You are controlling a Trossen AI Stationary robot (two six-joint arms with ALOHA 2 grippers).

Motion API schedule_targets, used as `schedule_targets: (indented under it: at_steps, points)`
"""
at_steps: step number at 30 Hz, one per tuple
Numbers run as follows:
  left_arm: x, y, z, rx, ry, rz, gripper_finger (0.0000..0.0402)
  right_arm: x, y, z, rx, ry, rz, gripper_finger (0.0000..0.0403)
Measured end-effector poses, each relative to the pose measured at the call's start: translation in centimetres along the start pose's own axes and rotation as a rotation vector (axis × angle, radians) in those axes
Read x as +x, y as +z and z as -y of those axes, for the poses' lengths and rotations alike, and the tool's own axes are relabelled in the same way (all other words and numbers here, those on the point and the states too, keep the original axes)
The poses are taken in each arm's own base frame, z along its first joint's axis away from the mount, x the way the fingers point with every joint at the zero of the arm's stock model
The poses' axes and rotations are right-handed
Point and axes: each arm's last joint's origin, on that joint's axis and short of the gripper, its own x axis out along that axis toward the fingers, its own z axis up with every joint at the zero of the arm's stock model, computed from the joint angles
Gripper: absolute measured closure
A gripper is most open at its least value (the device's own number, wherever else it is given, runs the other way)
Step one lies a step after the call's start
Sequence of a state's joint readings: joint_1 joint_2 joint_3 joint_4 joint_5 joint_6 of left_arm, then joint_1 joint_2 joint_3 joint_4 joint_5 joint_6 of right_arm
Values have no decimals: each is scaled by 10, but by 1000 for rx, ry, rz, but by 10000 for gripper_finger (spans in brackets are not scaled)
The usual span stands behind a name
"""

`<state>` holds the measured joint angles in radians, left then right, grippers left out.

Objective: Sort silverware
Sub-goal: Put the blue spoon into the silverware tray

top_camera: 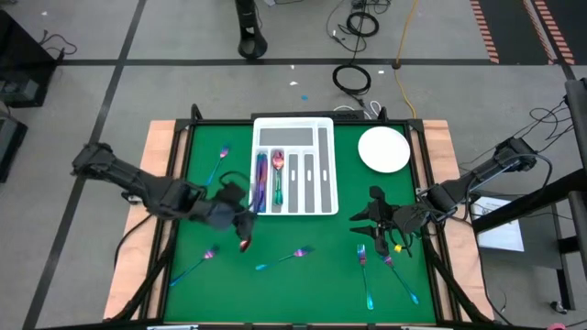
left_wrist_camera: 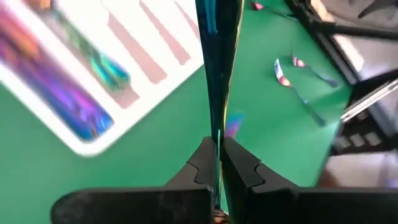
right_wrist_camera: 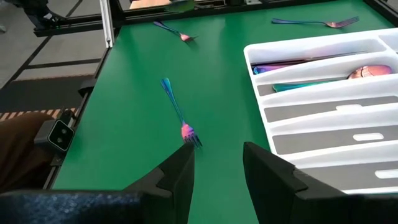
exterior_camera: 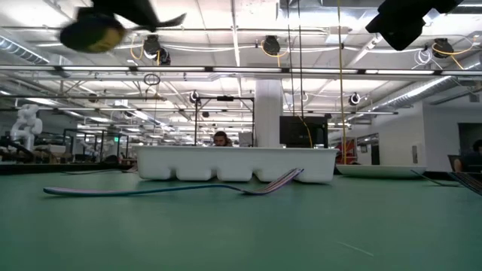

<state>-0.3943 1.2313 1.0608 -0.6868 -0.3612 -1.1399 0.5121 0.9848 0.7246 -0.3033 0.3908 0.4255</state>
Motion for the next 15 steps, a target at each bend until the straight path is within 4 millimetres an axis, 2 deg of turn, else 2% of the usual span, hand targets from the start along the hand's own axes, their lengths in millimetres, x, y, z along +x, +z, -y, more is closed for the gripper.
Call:
schedule_targets:
  at_steps: [7, 15]
  points:
    - [27, 40, 1, 435, 44, -37, 391, 0, 0, 0, -14, 0, 0, 277]
    - [54, 74, -3, 1071, 122, -77, 391, 0, 1, 2, -100, -69, 26, 277]
